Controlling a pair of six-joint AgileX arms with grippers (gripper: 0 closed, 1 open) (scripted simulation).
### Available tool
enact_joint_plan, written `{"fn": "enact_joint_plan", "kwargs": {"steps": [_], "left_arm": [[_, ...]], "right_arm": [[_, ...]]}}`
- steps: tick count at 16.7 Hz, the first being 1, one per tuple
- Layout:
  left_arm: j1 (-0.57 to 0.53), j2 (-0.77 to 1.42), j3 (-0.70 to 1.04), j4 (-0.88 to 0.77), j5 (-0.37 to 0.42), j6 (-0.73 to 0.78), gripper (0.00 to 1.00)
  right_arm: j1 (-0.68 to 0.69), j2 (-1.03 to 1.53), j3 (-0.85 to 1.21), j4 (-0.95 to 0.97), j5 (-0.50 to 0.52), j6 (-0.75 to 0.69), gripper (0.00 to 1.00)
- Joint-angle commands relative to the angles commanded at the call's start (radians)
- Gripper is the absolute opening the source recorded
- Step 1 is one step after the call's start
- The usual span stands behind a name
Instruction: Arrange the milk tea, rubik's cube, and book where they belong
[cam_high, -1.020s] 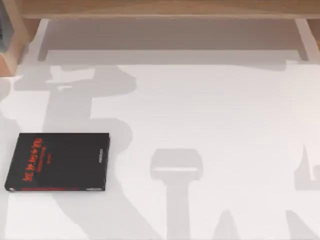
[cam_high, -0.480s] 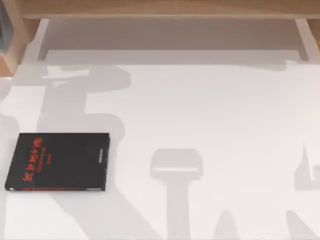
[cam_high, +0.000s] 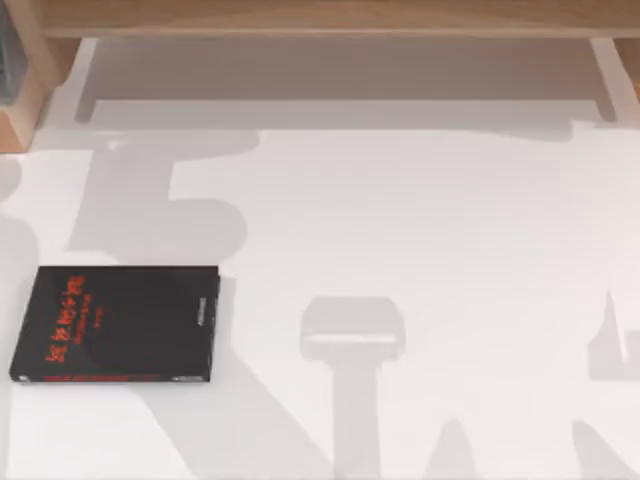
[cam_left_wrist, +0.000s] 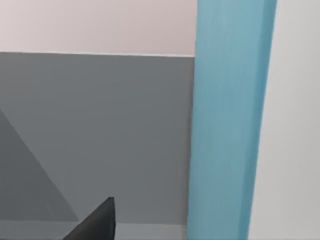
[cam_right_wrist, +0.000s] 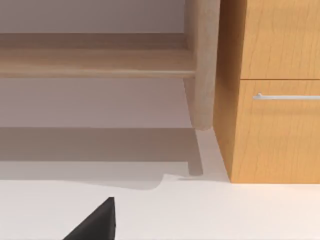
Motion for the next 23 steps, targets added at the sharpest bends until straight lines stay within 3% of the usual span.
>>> {"fn": "enact_joint_plan", "kwargs": {"steps": [3,16,23], "left_arm": [[0.000,0.000,0.000,0.000,0.000,0.000,1.00],[0.000,0.000,0.000,0.000,0.000,0.000,0.02],[0.000,0.000,0.000,0.000,0.000,0.000,0.00]], "right_arm": [[0.000,0.000,0.000,0.000,0.000,0.000,1.00],[0.000,0.000,0.000,0.000,0.000,0.000,1.00],[0.000,0.000,0.000,0.000,0.000,0.000,1.00]]}}
